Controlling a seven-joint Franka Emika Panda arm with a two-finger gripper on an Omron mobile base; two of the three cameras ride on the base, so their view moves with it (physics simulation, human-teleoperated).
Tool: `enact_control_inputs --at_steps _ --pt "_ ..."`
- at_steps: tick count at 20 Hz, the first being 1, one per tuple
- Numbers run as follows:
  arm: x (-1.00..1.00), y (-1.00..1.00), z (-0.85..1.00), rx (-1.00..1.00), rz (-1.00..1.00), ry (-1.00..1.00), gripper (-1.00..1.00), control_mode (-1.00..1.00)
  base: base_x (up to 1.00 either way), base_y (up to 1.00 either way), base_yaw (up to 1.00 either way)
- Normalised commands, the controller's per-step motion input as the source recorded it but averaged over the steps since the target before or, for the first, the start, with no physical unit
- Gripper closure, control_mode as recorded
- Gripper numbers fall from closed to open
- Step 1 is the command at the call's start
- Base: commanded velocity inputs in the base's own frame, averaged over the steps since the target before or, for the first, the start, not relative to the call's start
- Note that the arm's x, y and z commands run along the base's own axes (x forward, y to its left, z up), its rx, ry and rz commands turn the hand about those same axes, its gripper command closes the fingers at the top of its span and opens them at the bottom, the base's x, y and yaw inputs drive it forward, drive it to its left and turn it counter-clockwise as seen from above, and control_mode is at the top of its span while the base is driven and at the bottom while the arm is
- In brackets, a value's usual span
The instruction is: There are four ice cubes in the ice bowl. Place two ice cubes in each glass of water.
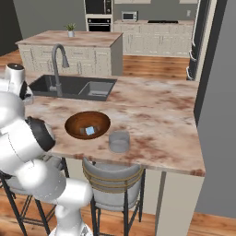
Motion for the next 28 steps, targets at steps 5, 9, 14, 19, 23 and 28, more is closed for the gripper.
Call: enact_control_inputs --at_steps 5,9,14,19,23,28 --pt "0.38 0.33 -0.21 -0.04 0.0 0.1 1.0 -1.0 0.0 0.0 0.0" --pt "0.33 0.33 -0.24 -0.03 0.0 0.12 1.0 -1.0 0.0 0.0 0.0" --pt "0.38 0.24 -0.13 -0.01 0.0 0.1 1.0 -1.0 0.0 0.0 0.0" --pt "0.42 0.29 -0.23 -0.05 0.0 0.07 1.0 -1.0 0.0 0.0 0.0" --pt "0.27 0.28 -0.28 -0.06 -0.03 0.0 1.0 -1.0 0.0 0.0 0.0" --pt "0.14 0.2 -0.1 -0.01 -0.06 -0.07 1.0 -1.0 0.0 0.0 0.0"
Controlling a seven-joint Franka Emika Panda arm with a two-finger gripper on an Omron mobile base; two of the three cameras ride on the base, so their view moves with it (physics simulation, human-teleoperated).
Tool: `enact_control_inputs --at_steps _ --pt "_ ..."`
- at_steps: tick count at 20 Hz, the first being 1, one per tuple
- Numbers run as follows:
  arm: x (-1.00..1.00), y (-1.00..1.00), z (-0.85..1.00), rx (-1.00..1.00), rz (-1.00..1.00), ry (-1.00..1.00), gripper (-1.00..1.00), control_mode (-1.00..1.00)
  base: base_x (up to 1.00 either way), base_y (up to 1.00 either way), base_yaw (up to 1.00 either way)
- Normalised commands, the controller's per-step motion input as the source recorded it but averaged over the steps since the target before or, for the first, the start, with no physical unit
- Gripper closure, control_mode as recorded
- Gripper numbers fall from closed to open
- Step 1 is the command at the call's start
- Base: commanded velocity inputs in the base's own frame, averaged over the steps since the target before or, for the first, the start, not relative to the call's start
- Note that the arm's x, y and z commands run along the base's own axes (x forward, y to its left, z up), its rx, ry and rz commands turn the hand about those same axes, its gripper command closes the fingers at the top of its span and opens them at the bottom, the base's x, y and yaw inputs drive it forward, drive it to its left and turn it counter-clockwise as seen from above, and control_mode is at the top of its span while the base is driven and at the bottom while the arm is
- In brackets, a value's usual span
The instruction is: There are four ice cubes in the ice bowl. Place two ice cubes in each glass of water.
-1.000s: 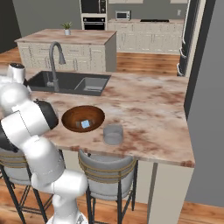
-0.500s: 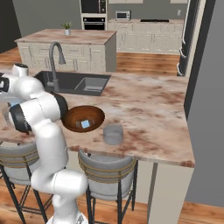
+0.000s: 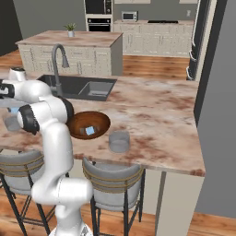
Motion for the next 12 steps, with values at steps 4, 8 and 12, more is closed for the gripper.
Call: enact_control_inputs --at_steps 4,8,12 --pt "0.0 0.0 -0.17 0.0 -0.1 -0.15 1.0 -1.0 0.0 0.0 0.0" --pt "0.0 0.0 -0.26 0.0 -0.11 -0.12 1.0 -1.0 0.0 0.0 0.0" --pt "0.0 0.0 -0.25 0.0 -0.11 -0.14 1.0 -1.0 0.0 0.0 0.0"
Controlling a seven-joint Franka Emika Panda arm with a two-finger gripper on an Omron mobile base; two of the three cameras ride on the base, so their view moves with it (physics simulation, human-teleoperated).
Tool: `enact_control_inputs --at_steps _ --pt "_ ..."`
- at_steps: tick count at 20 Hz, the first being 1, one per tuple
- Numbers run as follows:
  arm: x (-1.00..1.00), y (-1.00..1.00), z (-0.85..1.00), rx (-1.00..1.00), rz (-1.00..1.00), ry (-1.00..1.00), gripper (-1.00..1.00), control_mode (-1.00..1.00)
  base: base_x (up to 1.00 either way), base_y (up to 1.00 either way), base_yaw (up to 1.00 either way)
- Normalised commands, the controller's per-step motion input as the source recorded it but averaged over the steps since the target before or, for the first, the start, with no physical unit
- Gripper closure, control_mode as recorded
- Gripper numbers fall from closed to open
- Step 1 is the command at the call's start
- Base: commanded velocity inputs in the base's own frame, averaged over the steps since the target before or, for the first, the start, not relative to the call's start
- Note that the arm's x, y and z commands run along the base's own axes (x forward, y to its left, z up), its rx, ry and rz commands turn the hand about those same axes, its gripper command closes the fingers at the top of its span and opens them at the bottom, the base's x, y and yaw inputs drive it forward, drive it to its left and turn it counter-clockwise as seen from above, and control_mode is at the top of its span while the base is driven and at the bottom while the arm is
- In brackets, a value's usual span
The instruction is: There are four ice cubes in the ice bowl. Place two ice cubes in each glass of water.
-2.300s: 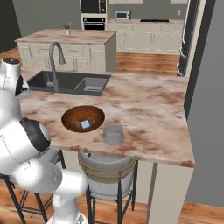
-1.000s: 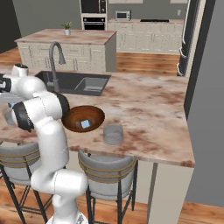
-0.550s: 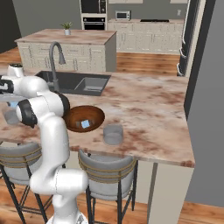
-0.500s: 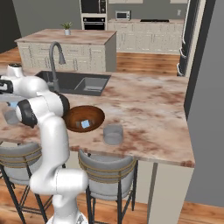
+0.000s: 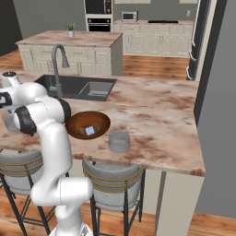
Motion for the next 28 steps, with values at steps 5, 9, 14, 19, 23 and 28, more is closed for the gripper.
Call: enact_control_inputs --at_steps 5,9,14,19,23,28 --pt "0.0 0.0 -0.04 0.01 -0.08 -0.2 1.0 -1.0 0.0 0.0 0.0" --pt "0.0 0.0 0.0 0.07 -0.04 -0.18 1.0 -1.0 0.0 0.0 0.0" --pt "0.0 0.0 0.0 0.12 0.0 -0.02 1.0 -1.0 0.0 0.0 0.0" --pt "0.03 0.0 0.0 0.14 0.0 0.0 1.0 -1.0 0.0 0.0 0.0" --pt "0.18 0.01 0.0 0.07 0.0 0.0 1.0 -1.0 0.0 0.0 0.0" --pt "0.1 0.15 0.01 0.06 -0.04 0.0 1.0 -1.0 0.0 0.0 0.0"
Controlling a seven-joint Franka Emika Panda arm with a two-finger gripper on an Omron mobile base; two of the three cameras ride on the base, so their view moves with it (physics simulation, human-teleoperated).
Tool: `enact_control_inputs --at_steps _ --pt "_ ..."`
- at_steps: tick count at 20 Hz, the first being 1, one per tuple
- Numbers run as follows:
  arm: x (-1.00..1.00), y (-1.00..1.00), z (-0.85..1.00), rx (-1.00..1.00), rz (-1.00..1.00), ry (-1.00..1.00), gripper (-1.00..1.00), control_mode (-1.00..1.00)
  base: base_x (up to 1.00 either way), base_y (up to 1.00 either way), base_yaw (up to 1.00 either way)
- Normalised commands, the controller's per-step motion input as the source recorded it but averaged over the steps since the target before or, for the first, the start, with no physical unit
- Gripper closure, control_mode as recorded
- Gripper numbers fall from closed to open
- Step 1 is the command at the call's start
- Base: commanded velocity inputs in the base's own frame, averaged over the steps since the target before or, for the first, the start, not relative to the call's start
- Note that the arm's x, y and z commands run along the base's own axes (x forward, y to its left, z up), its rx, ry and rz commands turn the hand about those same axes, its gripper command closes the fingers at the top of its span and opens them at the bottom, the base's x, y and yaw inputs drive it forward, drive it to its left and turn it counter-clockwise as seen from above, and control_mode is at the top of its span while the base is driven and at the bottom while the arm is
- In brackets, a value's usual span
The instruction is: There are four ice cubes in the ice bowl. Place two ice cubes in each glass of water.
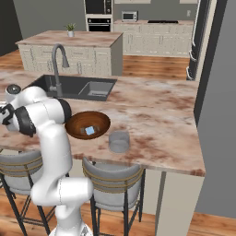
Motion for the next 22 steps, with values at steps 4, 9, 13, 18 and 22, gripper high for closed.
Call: enact_control_inputs --at_steps 4,9,13,18,22 --pt "0.0 0.26 0.0 0.04 -0.05 0.03 1.0 -1.0 0.0 0.0 0.0" --pt "0.0 0.18 0.0 0.02 -0.03 0.08 1.0 -1.0 0.0 0.0 0.0" --pt "0.08 0.0 -0.02 0.03 0.0 0.04 1.0 -1.0 0.0 0.0 0.0" --pt "0.22 0.09 -0.03 0.01 -0.02 0.04 1.0 -1.0 0.0 0.0 0.0" --pt "0.23 0.26 -0.07 0.0 -0.03 0.06 1.0 -1.0 0.0 0.0 0.0"
